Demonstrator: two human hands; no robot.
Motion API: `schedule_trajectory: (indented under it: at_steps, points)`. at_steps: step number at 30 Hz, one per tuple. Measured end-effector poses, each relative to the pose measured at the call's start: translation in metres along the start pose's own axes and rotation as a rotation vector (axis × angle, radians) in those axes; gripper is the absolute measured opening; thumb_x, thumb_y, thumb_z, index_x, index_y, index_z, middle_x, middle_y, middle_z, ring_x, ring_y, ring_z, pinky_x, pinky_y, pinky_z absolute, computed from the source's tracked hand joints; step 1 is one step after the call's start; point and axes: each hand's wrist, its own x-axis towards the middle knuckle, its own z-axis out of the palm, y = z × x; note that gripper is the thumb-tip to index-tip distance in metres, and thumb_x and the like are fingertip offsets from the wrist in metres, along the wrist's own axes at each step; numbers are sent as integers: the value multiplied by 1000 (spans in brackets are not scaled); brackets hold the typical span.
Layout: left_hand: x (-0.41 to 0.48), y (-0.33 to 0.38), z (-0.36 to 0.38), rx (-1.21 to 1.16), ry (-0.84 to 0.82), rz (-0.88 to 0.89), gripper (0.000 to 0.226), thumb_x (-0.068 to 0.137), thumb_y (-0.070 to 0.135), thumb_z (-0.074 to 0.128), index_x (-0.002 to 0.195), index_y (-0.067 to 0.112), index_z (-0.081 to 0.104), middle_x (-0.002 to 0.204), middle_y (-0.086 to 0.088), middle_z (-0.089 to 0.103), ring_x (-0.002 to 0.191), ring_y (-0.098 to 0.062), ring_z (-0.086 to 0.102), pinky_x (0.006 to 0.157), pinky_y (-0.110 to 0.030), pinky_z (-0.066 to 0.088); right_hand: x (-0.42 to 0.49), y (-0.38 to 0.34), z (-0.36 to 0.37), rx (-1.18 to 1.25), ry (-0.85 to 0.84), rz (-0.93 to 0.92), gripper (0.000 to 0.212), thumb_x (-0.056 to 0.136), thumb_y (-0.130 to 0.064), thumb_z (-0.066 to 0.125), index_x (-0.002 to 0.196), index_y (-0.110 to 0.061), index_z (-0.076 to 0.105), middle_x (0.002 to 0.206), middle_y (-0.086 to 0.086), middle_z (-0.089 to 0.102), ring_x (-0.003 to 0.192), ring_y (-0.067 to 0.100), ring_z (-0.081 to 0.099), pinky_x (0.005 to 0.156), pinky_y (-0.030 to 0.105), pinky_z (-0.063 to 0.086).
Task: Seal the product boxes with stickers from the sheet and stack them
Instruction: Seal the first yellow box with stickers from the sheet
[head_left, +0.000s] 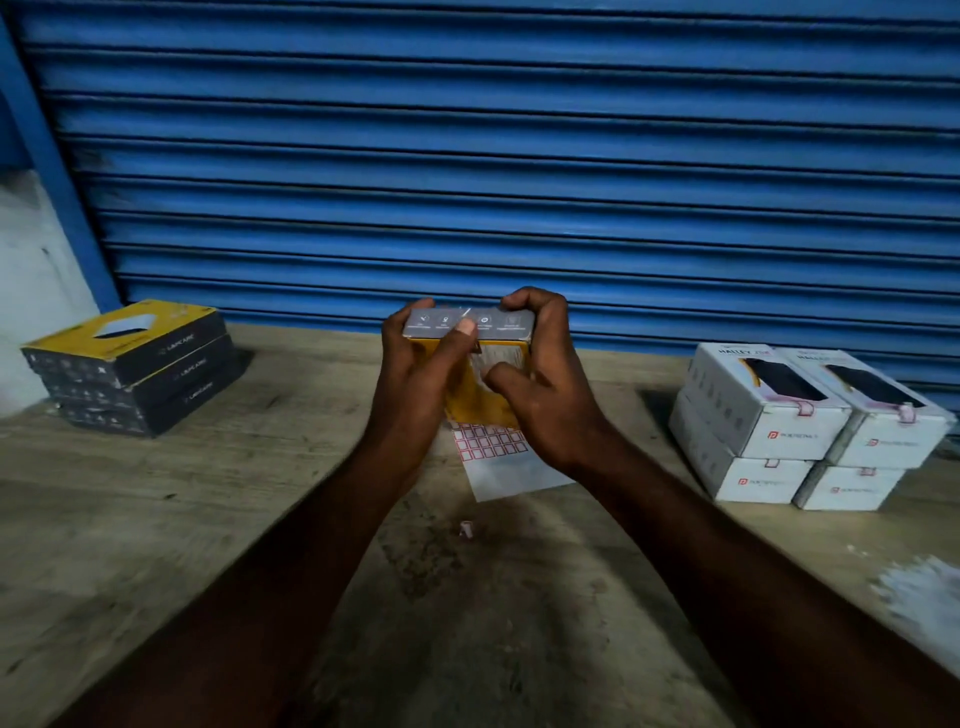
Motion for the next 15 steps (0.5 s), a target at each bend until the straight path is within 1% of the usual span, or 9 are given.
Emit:
schedule_trajectory:
  at_steps: [3, 5, 6, 7, 8, 9, 11, 13, 15]
  points:
    - [0, -1, 1, -34, 24, 46, 38, 92, 11, 65, 124, 19, 47, 119, 3, 63, 97, -2, 67, 77, -21, 52, 0, -1, 1, 39, 6, 5, 54, 74, -34, 59, 122, -34, 35, 122, 9, 46, 113, 34, 52, 93, 59, 45]
    - [-3, 1, 2, -20, 58, 122, 40, 92, 6, 61, 127, 11, 42, 122, 0, 58, 100, 3, 64, 81, -18, 50, 1, -4, 3, 82, 1, 49, 53, 77, -36, 64, 122, -33, 36, 122, 7, 48, 114, 28, 54, 96, 54, 47]
    - [-4, 2, 2, -4, 60, 163, 38, 94, 2, 56, 128, 9, 40, 123, -1, 56, 100, 6, 62, 83, -16, 49, 2, -4, 3, 134, -2, 76, 51, 81, -33, 67, 122, -30, 37, 121, 6, 50, 113, 21, 56, 95, 47, 51]
    - [-5, 3, 2, 14, 58, 199, 34, 96, 2, 51, 128, 7, 38, 125, -1, 54, 101, 7, 60, 84, -15, 48, 3, -2, 3, 194, -7, 102, 48, 85, -26, 69, 121, -25, 38, 117, 4, 52, 107, 12, 59, 91, 36, 54]
    - [-6, 4, 1, 25, 52, 228, 33, 97, 6, 47, 128, 7, 38, 126, -2, 53, 103, 6, 59, 86, -15, 47, 4, -3, 2, 243, -13, 122, 42, 88, -17, 68, 120, -19, 40, 111, 1, 54, 99, 5, 60, 85, 26, 54]
    - [-7, 4, 2, 32, 44, 248, 33, 95, 9, 45, 128, 7, 38, 126, -2, 53, 104, 6, 59, 86, -15, 47, 6, -4, 1, 279, -10, 143, 38, 89, -11, 67, 117, -15, 42, 105, -1, 56, 91, 2, 59, 80, 20, 52]
    - [-10, 3, 5, 69, 15, 269, 31, 98, 5, 44, 128, 6, 37, 123, 0, 52, 99, 10, 59, 83, -12, 47, 9, -5, -3, 376, 26, 207, 31, 81, -13, 65, 108, -16, 49, 95, -1, 60, 84, 5, 61, 74, 21, 52]
    - [-16, 3, 10, 102, -21, 269, 32, 100, 3, 47, 129, 6, 34, 120, 2, 51, 99, 10, 60, 81, -12, 49, 12, -3, -7, 500, 72, 274, 25, 72, -17, 59, 96, -19, 55, 91, 2, 63, 84, 16, 62, 73, 30, 51]
    - [-18, 1, 12, 119, -30, 274, 44, 94, 17, 59, 129, 8, 34, 122, -4, 53, 107, -2, 62, 85, -19, 52, 14, 1, -10, 577, 91, 302, 17, 73, -19, 53, 90, -20, 57, 91, 5, 63, 87, 22, 61, 73, 35, 51]
